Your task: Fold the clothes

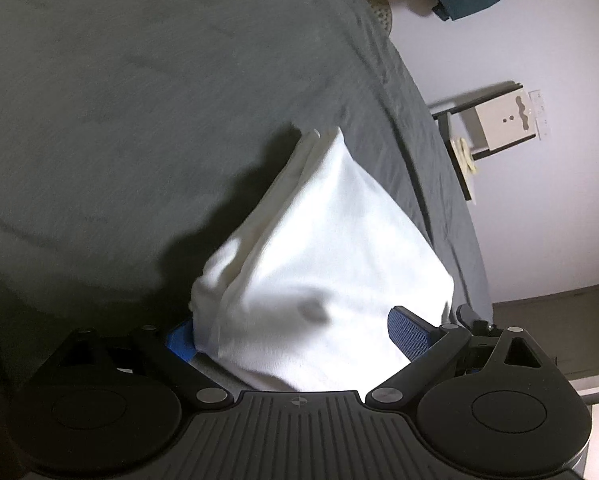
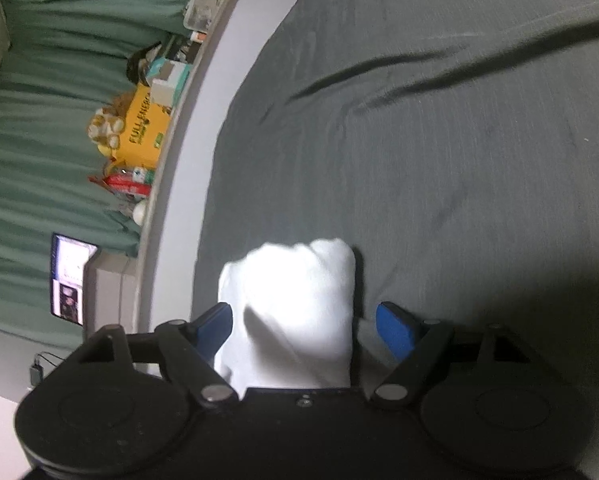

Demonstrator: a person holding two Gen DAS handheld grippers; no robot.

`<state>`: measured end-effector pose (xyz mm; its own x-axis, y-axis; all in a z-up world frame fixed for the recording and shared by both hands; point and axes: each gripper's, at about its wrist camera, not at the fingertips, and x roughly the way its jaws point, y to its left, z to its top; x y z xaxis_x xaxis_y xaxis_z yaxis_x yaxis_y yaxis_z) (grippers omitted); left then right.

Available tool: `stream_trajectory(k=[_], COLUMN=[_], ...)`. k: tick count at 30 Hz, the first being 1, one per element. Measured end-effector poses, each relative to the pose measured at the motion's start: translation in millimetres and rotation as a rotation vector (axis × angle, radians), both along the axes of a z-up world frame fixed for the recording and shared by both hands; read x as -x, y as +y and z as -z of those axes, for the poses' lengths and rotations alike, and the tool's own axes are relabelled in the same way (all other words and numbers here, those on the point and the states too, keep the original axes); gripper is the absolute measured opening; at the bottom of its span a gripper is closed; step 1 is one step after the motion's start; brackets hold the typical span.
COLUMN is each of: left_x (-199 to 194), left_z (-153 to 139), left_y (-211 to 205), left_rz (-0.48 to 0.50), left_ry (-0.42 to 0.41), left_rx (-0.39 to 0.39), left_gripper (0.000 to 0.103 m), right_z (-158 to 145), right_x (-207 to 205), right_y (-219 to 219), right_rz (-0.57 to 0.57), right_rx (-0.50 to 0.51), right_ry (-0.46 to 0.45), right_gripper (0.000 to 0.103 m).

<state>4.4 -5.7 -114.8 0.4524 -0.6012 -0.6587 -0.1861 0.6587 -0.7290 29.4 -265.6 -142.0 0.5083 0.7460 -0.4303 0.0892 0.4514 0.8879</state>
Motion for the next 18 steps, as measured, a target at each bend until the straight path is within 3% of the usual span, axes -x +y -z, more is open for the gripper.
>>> stream_trajectory(k=[8,15,17,18], left_x=[-8.0,-12.4,-14.2,-14.5], left_z=[-11.2,-23.2,-28.5,-30.7], left_y=[5.0,1.2,-0.3,-0.3], left_rz=[0.003,0.072,0.085,0.087], left_ry=[-0.054,-0.104,-0.119,-0.123], left_rx=[-0.049,-0.126,-0.190,-0.232], left_gripper=[0.096,0.095,0.074,0.052], right_z=[3.3,2.2,1.2,0.5], right_x=[-9.9,-11.8,-11.1,-10.7], right_y=[12.4,14.0,15.4,16.1], right_rz=[-0.057,-0.062,-0.064,-0.063], right_rx=[0.009,0.012,0.030,0.042], right_ry=[-0.072,-0.076,-0.077,-0.078], right_gripper=[0.076,0.078,0.077,0.076])
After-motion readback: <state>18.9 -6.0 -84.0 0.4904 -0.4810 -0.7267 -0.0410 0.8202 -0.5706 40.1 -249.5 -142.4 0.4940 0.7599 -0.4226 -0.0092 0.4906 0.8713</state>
